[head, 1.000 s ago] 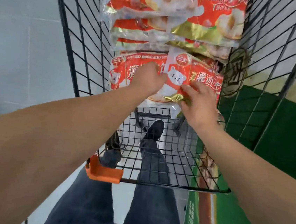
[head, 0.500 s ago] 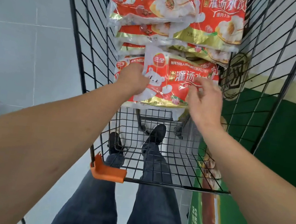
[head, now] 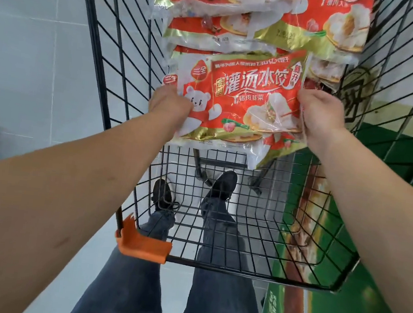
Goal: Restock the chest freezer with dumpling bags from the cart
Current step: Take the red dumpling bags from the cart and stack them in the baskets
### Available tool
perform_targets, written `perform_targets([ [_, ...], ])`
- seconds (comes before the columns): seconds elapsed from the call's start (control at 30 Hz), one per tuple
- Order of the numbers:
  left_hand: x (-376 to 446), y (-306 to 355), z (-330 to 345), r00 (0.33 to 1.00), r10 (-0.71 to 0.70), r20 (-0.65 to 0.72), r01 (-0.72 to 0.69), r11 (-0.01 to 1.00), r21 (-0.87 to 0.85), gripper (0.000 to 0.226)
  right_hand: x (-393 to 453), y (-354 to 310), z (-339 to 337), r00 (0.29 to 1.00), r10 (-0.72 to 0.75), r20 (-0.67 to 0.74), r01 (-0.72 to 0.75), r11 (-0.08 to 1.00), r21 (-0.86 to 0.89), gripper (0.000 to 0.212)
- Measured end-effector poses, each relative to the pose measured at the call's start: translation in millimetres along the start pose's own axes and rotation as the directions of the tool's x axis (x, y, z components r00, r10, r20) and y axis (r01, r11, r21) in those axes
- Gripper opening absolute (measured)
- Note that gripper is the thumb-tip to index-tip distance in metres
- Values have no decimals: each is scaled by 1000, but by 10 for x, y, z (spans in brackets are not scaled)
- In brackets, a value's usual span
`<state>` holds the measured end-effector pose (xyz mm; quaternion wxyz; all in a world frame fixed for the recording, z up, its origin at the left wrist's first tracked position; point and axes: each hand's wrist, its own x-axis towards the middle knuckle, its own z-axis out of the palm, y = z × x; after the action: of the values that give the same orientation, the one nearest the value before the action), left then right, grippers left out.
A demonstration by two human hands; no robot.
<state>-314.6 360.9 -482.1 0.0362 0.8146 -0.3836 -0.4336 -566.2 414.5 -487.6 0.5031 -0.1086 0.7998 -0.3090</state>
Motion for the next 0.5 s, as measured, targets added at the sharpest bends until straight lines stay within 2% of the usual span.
perform_targets([
  [0.07, -67, 28, -14, 999, -51, 16, 53, 984, -167, 9, -51, 0, -36, 999, -47, -25, 46, 997, -63, 18],
  [0.13, -135, 57, -59, 998, -51, 43, 60, 971, -232, 18, -170, -17, -71, 993, -77, -87, 67, 990, -121, 20],
  [0.2, -259, 101, -139, 998, -12, 54, 26, 965, -260, 19, -344, -28, -114, 986, -83, -143, 62, 988, -144, 25],
  [0.33, -563, 195, -390, 991, 71, 111, -34, 953, -301, 16, -856, -82, -240, 962, -88, -259, 60, 992, -114, 20],
  [0.5, -1026, 308, -771, 954, 212, 213, -142, 943, -301, 10, -1683, -133, -498, 924, -100, -368, 80, 994, -70, 23],
])
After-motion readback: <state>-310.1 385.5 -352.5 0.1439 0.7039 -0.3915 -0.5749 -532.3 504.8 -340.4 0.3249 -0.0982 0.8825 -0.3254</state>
